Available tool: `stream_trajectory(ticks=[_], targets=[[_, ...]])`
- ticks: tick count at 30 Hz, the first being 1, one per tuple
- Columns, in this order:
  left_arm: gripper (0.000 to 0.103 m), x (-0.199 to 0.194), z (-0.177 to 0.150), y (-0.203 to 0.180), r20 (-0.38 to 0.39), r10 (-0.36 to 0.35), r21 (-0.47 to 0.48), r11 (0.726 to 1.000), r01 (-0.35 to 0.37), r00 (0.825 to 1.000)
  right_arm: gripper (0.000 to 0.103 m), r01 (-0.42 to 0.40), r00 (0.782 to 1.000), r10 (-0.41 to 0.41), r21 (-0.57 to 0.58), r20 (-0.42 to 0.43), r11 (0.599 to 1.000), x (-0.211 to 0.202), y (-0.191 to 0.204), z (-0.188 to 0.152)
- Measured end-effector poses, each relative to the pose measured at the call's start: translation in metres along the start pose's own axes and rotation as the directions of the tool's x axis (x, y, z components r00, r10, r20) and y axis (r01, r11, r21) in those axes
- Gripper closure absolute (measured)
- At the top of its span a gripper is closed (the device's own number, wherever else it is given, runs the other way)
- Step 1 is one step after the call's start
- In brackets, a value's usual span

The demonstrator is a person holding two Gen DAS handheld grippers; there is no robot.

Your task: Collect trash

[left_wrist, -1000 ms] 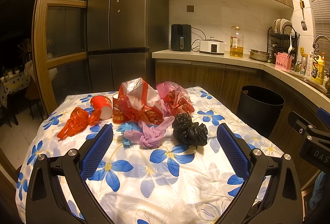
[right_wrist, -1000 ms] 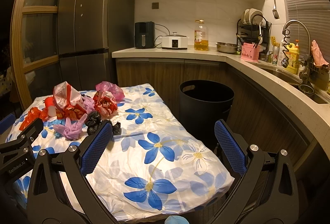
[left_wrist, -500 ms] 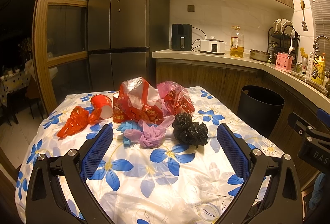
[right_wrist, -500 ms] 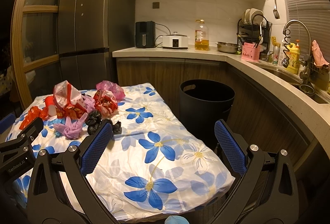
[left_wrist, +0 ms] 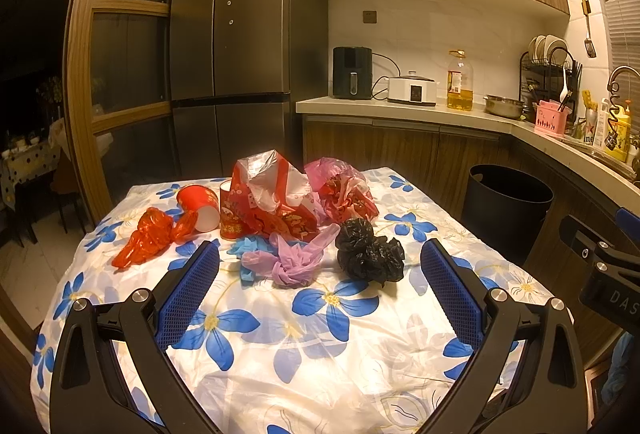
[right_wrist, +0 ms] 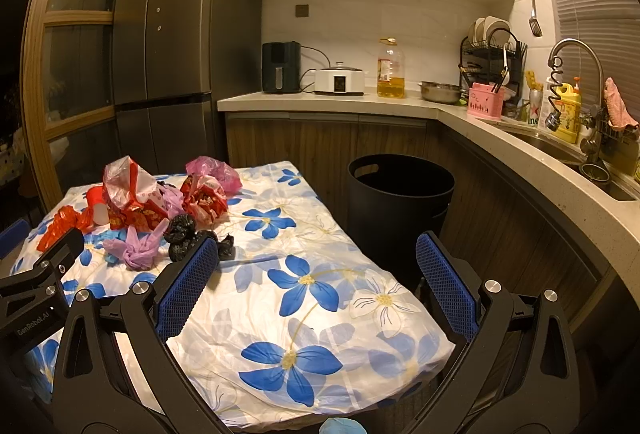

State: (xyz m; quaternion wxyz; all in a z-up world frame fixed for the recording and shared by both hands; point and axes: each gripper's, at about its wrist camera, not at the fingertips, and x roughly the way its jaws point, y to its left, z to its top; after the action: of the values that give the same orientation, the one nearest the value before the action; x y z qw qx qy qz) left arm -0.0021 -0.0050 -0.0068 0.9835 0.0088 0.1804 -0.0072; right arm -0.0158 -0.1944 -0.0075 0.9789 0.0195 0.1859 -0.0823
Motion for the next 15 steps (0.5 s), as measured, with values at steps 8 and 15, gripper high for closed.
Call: stream_trajectory(ticks=[8,15], targets=[[0.006,0.0002,0.0002,0.0004,0.0,-0.002,-0.002,1.0,0.002,1.0,0.005,0.0,1.0,0.0,0.0,0.001,1.0,-0.0003,-0.0001,-0.0008],[0.006,0.0017,0.0014,0.0014,-0.002,-0.004,-0.012,1.0,0.004,1.0,0.005,-0.002,1.0,0.002,0.0,0.0,1.0,0.0005,0.0001,-0.0004]])
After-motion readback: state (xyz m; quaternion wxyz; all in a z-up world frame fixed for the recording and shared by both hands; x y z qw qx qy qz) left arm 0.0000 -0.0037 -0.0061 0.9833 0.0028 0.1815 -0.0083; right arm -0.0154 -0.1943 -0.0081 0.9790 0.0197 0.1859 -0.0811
